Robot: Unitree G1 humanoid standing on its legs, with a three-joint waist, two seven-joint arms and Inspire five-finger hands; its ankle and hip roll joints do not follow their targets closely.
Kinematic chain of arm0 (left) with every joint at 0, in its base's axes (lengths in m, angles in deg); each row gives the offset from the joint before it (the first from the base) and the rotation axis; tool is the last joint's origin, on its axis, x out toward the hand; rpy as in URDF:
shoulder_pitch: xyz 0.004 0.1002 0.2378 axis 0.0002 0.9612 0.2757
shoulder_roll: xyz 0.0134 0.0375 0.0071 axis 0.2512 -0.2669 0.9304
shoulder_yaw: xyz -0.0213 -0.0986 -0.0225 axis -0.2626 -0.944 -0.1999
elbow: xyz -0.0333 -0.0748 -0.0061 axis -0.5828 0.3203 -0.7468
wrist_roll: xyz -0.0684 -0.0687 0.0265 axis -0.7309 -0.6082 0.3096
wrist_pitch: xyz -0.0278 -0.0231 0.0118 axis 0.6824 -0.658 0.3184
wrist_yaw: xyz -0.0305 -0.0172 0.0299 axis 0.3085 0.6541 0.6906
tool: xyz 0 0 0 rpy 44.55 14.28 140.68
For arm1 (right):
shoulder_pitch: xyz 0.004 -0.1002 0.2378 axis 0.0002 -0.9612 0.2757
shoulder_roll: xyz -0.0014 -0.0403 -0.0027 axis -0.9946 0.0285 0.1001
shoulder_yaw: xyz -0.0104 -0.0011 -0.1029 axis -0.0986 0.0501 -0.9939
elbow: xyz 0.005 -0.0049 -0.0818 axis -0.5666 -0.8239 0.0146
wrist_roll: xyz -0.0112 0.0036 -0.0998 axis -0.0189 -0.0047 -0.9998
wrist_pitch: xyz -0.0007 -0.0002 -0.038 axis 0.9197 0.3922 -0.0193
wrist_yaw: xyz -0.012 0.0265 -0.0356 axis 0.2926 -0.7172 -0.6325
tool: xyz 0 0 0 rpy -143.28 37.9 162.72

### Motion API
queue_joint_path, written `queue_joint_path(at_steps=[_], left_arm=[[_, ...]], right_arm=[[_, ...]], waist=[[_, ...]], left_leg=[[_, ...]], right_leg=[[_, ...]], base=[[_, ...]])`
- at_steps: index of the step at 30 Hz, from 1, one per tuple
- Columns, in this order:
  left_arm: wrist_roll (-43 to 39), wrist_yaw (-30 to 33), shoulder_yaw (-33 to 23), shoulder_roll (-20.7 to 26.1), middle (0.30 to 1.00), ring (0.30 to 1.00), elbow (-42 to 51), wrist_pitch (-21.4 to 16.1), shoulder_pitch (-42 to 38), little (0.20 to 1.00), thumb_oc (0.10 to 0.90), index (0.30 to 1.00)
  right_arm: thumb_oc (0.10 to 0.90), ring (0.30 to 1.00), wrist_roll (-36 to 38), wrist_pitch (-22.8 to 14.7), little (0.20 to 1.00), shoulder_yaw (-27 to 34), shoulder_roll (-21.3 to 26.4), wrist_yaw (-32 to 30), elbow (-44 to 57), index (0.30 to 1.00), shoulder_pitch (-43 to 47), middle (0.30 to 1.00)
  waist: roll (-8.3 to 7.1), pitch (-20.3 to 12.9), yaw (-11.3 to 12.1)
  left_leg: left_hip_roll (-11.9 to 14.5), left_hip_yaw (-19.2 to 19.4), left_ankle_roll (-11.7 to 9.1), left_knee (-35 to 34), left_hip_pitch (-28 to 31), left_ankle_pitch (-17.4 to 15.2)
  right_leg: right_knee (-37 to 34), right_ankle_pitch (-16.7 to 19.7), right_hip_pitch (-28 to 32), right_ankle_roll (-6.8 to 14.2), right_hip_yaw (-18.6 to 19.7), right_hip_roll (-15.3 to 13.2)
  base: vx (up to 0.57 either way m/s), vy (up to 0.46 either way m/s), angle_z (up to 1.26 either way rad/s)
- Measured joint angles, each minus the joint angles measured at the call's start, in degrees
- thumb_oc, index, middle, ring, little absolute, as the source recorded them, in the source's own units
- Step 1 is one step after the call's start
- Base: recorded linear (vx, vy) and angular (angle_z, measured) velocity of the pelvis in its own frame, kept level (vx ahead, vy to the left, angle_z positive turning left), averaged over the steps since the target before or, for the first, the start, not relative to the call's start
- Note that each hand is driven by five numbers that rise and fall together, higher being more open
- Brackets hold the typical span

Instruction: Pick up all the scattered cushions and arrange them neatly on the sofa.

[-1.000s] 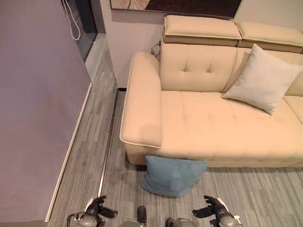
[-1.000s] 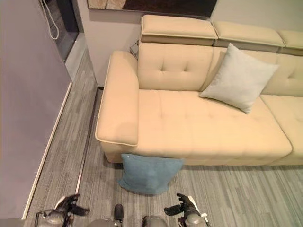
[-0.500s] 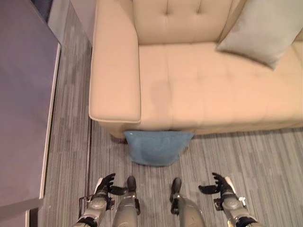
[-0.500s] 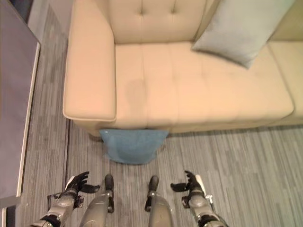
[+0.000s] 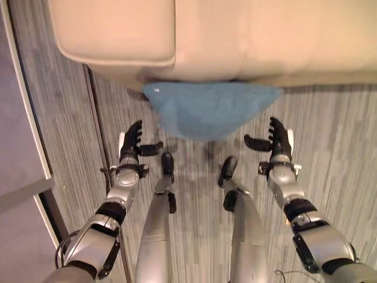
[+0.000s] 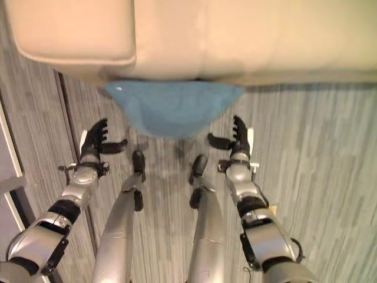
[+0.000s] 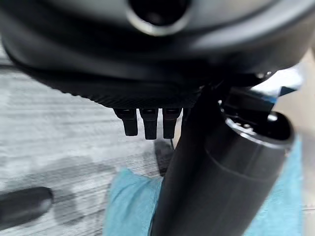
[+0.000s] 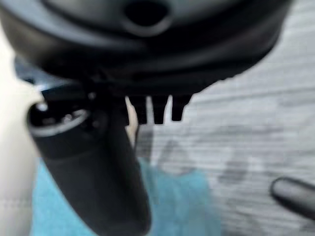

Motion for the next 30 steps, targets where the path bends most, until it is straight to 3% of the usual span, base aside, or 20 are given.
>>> queue_joint_path(at_steps=[4, 9, 12, 19, 20, 21, 22, 30], left_arm=[[-0.25, 2.06, 0.02, 0.44, 0.900, 0.900, 5.78, -1.45, -3.42, 0.900, 0.800, 0.900], [-0.21, 3.79, 2.08, 1.67, 0.900, 0.900, 5.09, -1.57, -5.57, 0.900, 0.800, 0.900], [-0.24, 4.01, 3.58, 2.89, 0.900, 0.900, 4.31, -1.52, -12.85, 0.900, 0.800, 0.900], [-0.41, 7.42, 5.69, 2.84, 0.900, 0.900, 4.58, -0.89, -14.52, 0.900, 0.800, 0.900], [-0.77, 7.88, 5.70, 1.88, 0.599, 0.599, 4.73, -0.87, -14.55, 0.599, 0.599, 0.599], [-1.53, 8.69, 5.45, 1.48, 0.472, 0.472, 4.97, -0.79, -14.60, 0.472, 0.515, 0.472], [-1.54, 9.42, 5.43, 0.66, 0.300, 0.300, 5.09, -0.78, -14.45, 0.300, 0.400, 0.300], [-3.75, 10.99, 2.19, 1.20, 0.300, 0.300, 8.11, -0.74, -13.09, 0.300, 0.400, 0.300]], right_arm=[[0.800, 0.900, 0.86, -1.84, 0.900, 0.04, 1.36, -1.26, 2.81, 0.900, 3.84, 0.900], [0.800, 0.900, 1.76, -2.32, 0.900, -0.29, 2.91, -3.39, 3.84, 0.900, 4.99, 0.900], [0.800, 0.900, 1.88, -2.44, 0.900, -4.21, 6.06, -3.62, 6.44, 0.900, 11.12, 0.900], [0.800, 0.900, 2.48, -2.25, 0.900, -8.34, 4.11, -4.67, 7.64, 0.900, 13.81, 0.900], [0.800, 0.900, 3.23, -2.16, 0.900, -8.71, 3.62, -4.72, 7.69, 0.900, 14.01, 0.900], [0.587, 0.580, 3.97, -1.89, 0.580, -9.30, 2.92, -4.82, 7.70, 0.580, 14.14, 0.580], [0.400, 0.300, 4.28, -1.80, 0.300, -10.24, 1.96, -4.74, 7.70, 0.300, 14.01, 0.300], [0.400, 0.300, 4.38, -1.80, 0.300, -9.93, 1.42, -4.31, 8.25, 0.300, 12.41, 0.300]], waist=[[-0.88, 1.13, -0.32], [-0.93, 1.69, -1.05], [-0.92, 1.70, -1.09], [-0.89, 1.67, -0.94], [-0.89, 1.67, -0.98], [-0.89, 1.67, -0.98], [-0.89, 1.67, -1.00], [-0.81, 1.63, -0.97]], left_leg=[[-0.02, -0.22, 0.10, 6.09, -11.09, -0.85], [0.42, -0.39, -1.11, 4.61, -13.93, 0.17], [0.54, -1.63, -1.58, 5.47, -16.66, 0.72], [0.53, -1.83, -1.75, 4.28, -15.85, 1.48], [0.49, -1.85, -1.79, 3.95, -15.65, 1.78], [0.47, -1.96, -1.95, 3.33, -15.19, 2.19], [0.49, -2.23, -1.99, 2.16, -14.34, 2.76], [0.40, -2.30, -2.52, -2.54, -12.09, 5.04]], right_leg=[[6.13, -1.15, -11.22, -0.44, 1.14, -0.68], [6.52, -1.26, -15.26, -1.30, 0.94, -0.33], [8.11, -1.65, -17.76, -2.08, 0.47, -0.38], [7.70, -1.42, -17.05, -2.43, -0.05, -0.43], [7.68, -1.36, -16.94, -2.52, -0.13, -0.41], [7.48, -1.27, -16.56, -2.65, -0.31, -0.46], [6.95, -1.19, -15.82, -2.77, -0.51, -0.40], [4.81, -0.55, -14.70, -3.15, -1.01, -0.21]], base=[[-0.01, -0.015, 0.02], [-0.01, -0.050, 0.00], [0.00, -0.050, 0.05], [-0.01, -0.028, 0.02], [0.00, -0.016, 0.03], [0.00, -0.006, 0.05], [-0.01, -0.006, 0.06], [0.00, 0.000, 0.01]])
